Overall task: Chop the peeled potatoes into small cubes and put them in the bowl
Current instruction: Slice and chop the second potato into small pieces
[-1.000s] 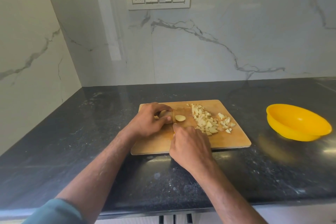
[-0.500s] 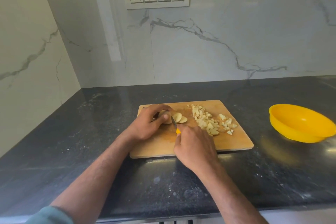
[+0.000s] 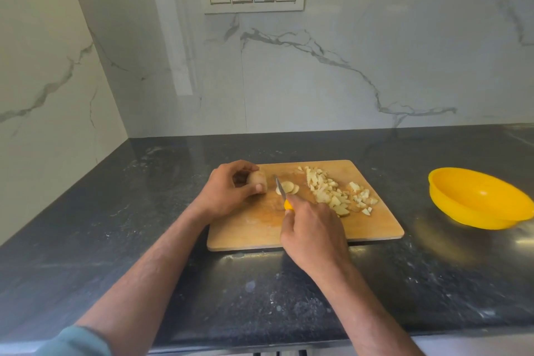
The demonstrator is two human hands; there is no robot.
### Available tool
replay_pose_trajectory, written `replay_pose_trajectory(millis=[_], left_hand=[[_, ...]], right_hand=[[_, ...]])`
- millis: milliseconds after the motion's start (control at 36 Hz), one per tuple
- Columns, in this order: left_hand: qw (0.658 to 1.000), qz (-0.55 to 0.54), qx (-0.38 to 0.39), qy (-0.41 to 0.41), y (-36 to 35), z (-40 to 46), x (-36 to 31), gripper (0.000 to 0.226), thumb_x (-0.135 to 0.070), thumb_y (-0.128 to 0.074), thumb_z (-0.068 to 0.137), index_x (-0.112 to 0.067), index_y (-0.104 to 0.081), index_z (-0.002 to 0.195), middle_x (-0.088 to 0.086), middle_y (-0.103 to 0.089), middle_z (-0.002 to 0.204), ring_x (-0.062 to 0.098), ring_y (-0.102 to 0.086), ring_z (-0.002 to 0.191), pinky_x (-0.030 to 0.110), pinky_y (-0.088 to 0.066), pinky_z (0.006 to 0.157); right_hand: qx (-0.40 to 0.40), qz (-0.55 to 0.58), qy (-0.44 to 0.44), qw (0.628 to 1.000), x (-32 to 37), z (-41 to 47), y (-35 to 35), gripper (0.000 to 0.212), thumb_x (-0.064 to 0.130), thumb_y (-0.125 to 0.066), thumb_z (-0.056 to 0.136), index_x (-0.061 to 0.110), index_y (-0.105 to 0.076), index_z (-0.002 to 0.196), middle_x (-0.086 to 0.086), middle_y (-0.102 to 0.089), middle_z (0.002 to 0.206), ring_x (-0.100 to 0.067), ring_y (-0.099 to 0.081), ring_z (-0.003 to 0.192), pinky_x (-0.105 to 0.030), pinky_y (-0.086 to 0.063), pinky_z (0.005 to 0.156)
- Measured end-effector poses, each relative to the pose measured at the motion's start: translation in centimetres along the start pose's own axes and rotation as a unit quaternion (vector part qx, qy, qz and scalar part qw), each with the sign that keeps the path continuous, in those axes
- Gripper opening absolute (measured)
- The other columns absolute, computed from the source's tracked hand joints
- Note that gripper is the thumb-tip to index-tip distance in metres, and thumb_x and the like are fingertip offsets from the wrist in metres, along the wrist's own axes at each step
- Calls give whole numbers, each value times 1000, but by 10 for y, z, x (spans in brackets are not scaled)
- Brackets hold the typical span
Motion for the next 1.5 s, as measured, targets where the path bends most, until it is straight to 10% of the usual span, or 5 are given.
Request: replay_pose_trajectory(millis=[139,417,1500], left_hand=[[1000,14,2,-8,1,0,-4,42,-28,-87,79,-20,-72,118,-11,-73,105,1,-69,95,22,-56,90],[998,52,-17,-8,1,-2,-9,50,-35,-92,72,-21,-75,117,-11,-74,103,3,-69,92,20,-57,85],[998,53,6,-42,1,-5,-21,49,-23,-84,83,-31,-64,127,-5,-69,97,10,-67,91,22,-56,85]], right_hand=[[14,-19,22,1000,7,-5,-1,36,22,-49,98,20,-59,133,11,-53,71,-6,-47,58,-10,-26,49],[-23,20,35,999,9,-4,2,42,26,-49,101,19,-53,142,4,-68,74,-10,-57,58,-23,-54,62],[7,-24,62,998,22,1,-4,44,24,-47,102,14,-49,145,4,-65,76,-10,-59,61,-24,-55,57]])
Point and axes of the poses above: each hand's wrist, its own z-axis towards the middle knuckle, its own y-axis out of the back of the hand, x = y × z, the point moved 5 cm from there along z, towards the middle knuckle
